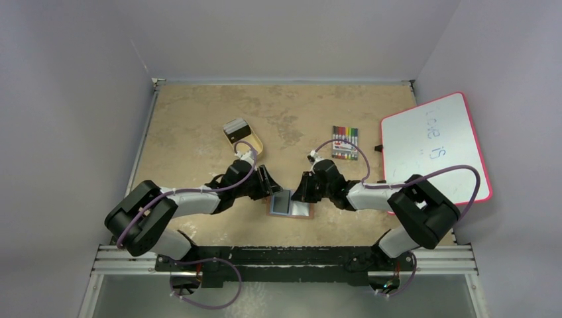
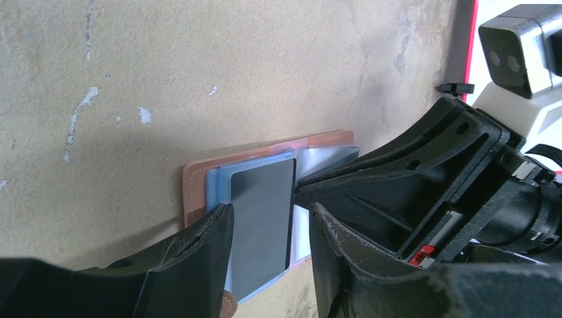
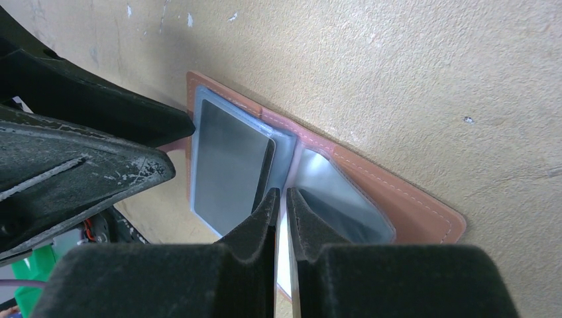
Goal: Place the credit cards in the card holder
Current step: Turn over the card slot in the card holder.
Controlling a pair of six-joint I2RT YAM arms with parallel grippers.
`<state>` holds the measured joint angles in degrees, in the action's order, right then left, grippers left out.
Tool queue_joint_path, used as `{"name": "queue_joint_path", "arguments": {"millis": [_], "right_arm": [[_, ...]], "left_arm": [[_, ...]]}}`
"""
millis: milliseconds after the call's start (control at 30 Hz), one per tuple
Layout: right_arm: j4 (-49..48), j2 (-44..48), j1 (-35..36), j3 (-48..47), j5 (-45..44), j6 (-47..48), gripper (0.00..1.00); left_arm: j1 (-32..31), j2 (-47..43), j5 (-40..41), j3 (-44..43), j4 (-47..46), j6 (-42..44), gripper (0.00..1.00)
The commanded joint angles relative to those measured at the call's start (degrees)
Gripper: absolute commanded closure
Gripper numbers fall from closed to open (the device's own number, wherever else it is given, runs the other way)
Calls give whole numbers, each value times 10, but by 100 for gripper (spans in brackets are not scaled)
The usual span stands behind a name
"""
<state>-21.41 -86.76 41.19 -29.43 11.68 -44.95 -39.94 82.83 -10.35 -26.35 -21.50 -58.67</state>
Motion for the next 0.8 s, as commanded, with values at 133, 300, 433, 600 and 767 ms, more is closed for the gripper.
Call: {"name": "queue_joint_path", "arguments": {"millis": [133, 300, 433, 600, 767], "right_arm": [[14, -5, -1, 6, -12, 7, 90], [14, -3, -1, 9, -12, 6, 90], [10, -7, -1, 9, -12, 4, 90], [8, -6, -1, 11, -12, 3, 90], [3, -9, -1, 10, -11, 3, 90]], "left_arm": [[-3, -17, 23, 3, 16, 32, 55], [-3, -9, 8, 7, -10, 23, 54], [-4, -3, 3, 8, -20, 19, 54], [-3, 3, 3, 11, -26, 17, 54], [-3, 14, -7, 11, -44, 8, 54]]}}
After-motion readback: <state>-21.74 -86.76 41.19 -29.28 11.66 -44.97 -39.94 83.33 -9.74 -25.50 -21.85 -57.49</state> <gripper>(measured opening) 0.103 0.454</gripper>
